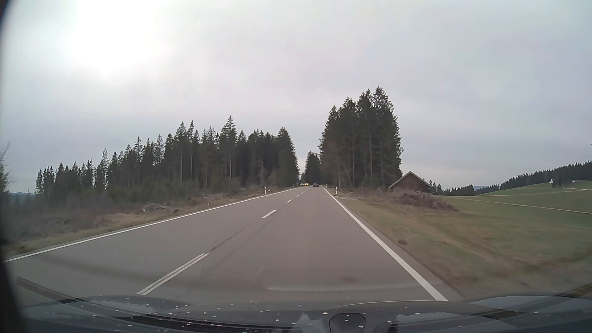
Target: Follow the waypoints while adhering to traffic rules and regulations
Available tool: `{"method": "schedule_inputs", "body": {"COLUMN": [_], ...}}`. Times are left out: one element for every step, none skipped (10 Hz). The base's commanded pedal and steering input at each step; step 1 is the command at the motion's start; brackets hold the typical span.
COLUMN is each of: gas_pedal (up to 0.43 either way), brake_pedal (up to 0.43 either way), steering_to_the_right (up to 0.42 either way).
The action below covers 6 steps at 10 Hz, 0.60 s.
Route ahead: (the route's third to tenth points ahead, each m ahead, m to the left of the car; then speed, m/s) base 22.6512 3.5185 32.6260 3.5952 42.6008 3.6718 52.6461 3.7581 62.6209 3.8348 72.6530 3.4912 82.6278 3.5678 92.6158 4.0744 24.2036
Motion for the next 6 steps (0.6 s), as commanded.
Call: {"method": "schedule_inputs", "body": {"gas_pedal": [0.319,0.319,0.319,0.319,0.319,0.319], "brake_pedal": [0.0,0.0,0.0,0.0,0.0,0.0], "steering_to_the_right": [0.0,0.0,0.0,0.0,0.0,0.0]}}
